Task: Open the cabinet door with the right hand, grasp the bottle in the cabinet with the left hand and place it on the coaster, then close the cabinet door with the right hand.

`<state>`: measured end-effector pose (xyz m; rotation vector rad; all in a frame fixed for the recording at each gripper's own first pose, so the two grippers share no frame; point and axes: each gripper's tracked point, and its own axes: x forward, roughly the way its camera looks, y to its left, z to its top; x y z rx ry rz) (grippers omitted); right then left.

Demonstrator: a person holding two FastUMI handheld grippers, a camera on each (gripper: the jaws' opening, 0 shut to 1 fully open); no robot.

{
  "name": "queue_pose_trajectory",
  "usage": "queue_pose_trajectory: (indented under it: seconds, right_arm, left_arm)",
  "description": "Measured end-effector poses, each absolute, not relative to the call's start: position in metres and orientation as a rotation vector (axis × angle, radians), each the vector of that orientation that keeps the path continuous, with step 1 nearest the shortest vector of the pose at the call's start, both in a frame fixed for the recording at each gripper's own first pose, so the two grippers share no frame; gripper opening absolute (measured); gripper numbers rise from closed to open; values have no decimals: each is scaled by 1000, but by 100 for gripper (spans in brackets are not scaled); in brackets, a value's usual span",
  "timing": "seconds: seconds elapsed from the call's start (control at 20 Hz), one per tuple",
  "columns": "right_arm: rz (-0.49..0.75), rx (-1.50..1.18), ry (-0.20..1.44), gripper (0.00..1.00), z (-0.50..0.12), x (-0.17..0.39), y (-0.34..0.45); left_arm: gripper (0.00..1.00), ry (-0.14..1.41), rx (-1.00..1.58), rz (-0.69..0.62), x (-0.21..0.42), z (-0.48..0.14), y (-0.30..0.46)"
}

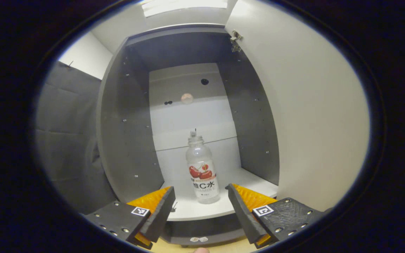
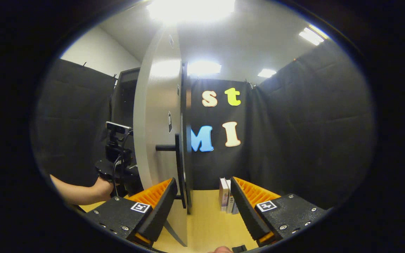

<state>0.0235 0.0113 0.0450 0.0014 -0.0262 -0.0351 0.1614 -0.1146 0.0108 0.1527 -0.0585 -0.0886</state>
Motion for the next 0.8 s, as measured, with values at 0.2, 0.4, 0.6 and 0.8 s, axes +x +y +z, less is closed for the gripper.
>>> queue_pose_trajectory:
  seconds: [0.2,0.4,0.6,0.8]
  right_arm:
    - [-114,47,-39,94,45,11,1]
    - [-195,84,-41,94,46,-4,-12]
    - [-289,84,-38,94,42,-5,-27]
    - [-292,82,-16,94,36,1,-20]
  left_arm:
    - [89,-113,157,-75,207,32,-118]
    - [93,-150,132,-66,241,41,-111]
    - [90,-138,173,-66,272,31,-113]
    - [90,-103,133,-82,290,14,-119]
